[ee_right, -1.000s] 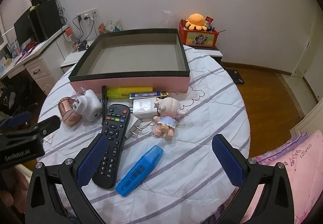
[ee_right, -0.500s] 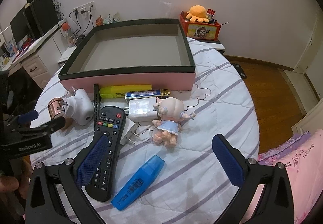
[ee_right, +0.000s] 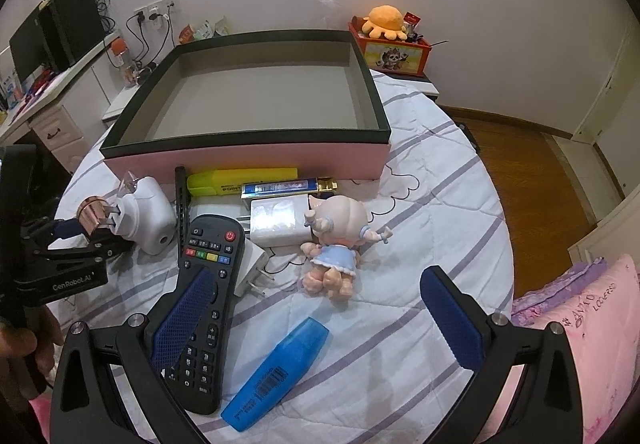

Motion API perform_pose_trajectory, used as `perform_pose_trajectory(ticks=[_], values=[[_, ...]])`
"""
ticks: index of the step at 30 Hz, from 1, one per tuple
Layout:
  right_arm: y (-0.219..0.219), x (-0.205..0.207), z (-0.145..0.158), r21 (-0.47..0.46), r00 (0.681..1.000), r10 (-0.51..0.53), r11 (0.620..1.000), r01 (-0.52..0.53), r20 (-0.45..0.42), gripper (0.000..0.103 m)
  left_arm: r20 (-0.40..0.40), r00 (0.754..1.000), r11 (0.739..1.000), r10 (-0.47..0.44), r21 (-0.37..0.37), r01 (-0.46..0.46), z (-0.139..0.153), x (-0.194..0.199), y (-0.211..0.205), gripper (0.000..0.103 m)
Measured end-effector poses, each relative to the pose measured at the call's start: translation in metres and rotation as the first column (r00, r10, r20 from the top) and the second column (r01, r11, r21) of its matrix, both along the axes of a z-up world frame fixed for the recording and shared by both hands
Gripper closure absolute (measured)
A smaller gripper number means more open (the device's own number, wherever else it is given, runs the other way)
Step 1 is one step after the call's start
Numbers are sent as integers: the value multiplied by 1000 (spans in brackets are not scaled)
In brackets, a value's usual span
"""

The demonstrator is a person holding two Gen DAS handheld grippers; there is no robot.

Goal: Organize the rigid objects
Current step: 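Grasp the copper canister with the left gripper and lift it, then carry the copper canister into the box and open the left gripper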

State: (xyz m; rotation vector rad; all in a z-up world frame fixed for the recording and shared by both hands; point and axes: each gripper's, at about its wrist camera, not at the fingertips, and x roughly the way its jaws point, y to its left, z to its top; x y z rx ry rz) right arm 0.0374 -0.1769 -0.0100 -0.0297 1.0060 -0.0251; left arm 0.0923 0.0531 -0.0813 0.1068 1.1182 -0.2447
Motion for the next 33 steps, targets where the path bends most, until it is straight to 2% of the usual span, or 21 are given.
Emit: perform_pose_trajectory(ticks=[3, 5, 21, 27, 33], values=[[4, 4, -2, -7, 1000, 5, 1000, -5, -7, 0, 10, 1000, 1000, -10, 27, 10, -2, -1, -5, 39], [5, 6, -3, -12, 1000, 8, 1000, -8, -11, 0, 16, 1000, 1000, 2, 15, -3, -2, -3, -5, 42], [10, 23, -11, -6, 1000, 21, 1000, -22, -15, 0, 3, 997, 997, 73, 5, -73, 6, -13, -2, 43], [8, 26, -11, 4, 1000, 24, 1000, -24, -7, 0, 20, 996, 996, 84, 11, -84, 26, -22, -1, 43], [8, 28, -8, 22, 999, 32, 999, -32, 3, 0, 81, 993, 996, 88, 21, -90, 66, -30, -1, 43]])
